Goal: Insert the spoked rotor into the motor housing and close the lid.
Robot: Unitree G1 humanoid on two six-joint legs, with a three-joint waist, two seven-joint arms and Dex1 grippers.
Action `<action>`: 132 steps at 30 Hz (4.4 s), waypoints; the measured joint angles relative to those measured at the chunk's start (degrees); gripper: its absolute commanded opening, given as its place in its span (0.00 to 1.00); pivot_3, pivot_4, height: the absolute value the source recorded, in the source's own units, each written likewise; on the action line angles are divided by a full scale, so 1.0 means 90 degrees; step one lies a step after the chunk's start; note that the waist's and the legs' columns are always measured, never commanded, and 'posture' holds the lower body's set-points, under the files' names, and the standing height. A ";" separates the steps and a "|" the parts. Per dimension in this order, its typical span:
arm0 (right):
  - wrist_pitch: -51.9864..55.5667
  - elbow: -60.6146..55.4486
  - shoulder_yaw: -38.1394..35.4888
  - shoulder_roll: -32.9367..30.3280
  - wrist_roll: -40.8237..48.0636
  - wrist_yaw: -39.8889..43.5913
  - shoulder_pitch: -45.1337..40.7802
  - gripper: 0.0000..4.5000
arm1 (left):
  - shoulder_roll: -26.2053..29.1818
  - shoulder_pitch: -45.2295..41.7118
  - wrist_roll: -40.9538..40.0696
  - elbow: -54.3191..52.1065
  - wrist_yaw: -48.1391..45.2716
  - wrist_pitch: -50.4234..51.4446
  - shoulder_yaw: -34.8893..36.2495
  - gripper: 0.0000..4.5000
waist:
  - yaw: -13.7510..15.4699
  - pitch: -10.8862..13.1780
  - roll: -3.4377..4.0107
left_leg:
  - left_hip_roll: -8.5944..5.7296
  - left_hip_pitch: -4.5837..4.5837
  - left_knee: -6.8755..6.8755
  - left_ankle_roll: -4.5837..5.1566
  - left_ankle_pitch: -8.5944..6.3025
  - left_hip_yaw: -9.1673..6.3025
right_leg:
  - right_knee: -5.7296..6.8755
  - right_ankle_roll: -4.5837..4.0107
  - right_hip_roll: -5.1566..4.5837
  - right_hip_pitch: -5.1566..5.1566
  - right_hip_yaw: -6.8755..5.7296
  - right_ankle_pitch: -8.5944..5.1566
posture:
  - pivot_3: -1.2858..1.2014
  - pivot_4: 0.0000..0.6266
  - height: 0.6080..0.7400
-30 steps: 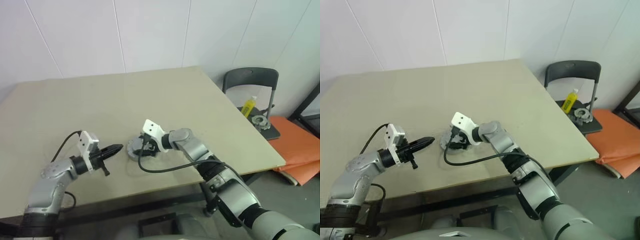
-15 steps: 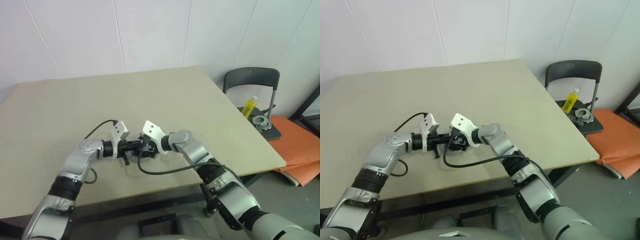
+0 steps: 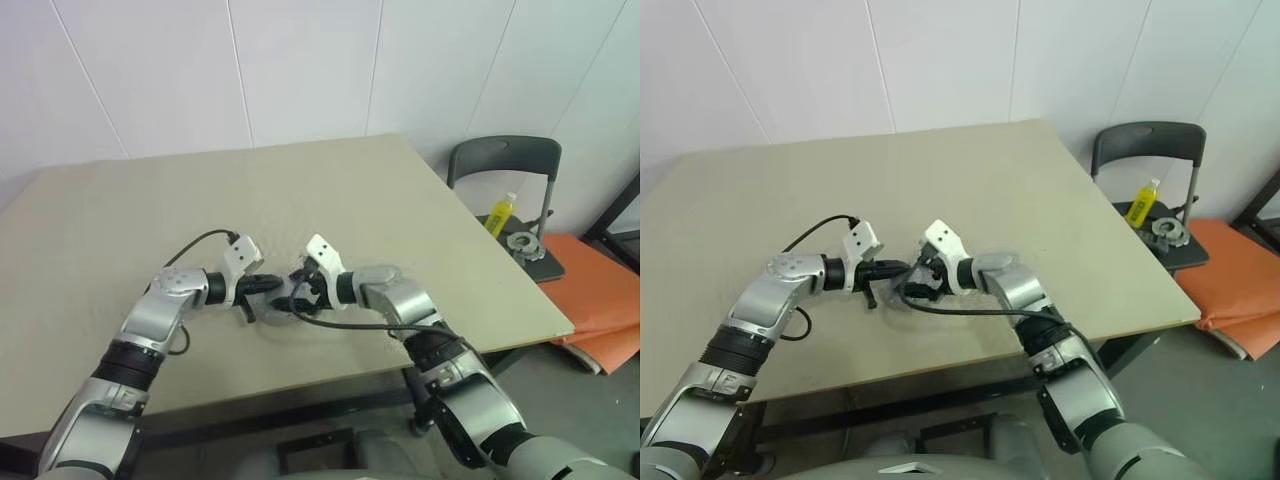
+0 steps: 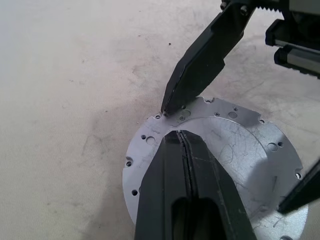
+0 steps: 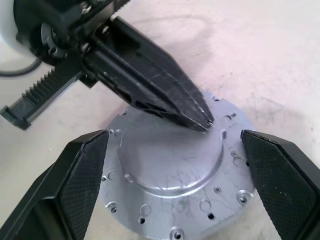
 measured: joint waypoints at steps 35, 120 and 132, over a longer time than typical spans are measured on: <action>0.4879 0.0194 -0.3300 0.1058 0.1900 -0.2414 -0.0281 0.99 | 0.0226 0.0109 -0.0167 -0.0239 -0.0788 0.0223 0.0064 0.00 | -0.0015 -0.0010 0.0011 | -0.0021 0.0004 -0.0083 0.0005 0.0003 -0.0014 | 0.0004 -0.0013 0.0016 -0.0016 -0.0003 -0.0035 | 0.52 0.00 1.00; 0.3794 0.2782 -0.4998 0.1202 0.3085 -0.3447 -0.1402 0.27 | -0.0900 -0.0006 -0.4473 0.0882 0.3505 0.6271 0.6122 0.88 | -0.0169 0.0019 -0.0037 | 0.0012 -0.0116 -0.0082 0.0008 0.0005 -0.0025 | 0.0053 -0.0050 0.0091 -0.0145 0.0009 -0.0011 | 0.52 0.00 1.00; 0.3788 0.2729 -0.4927 0.1226 0.3088 -0.3383 -0.1264 0.27 | -0.1110 0.0032 -0.4811 0.0964 0.4309 0.7211 0.6482 0.99 | -0.0183 0.0018 -0.0039 | 0.0010 -0.0115 -0.0081 0.0006 0.0005 -0.0024 | 0.0055 -0.0050 0.0091 -0.0146 0.0011 -0.0011 | 0.52 0.00 1.00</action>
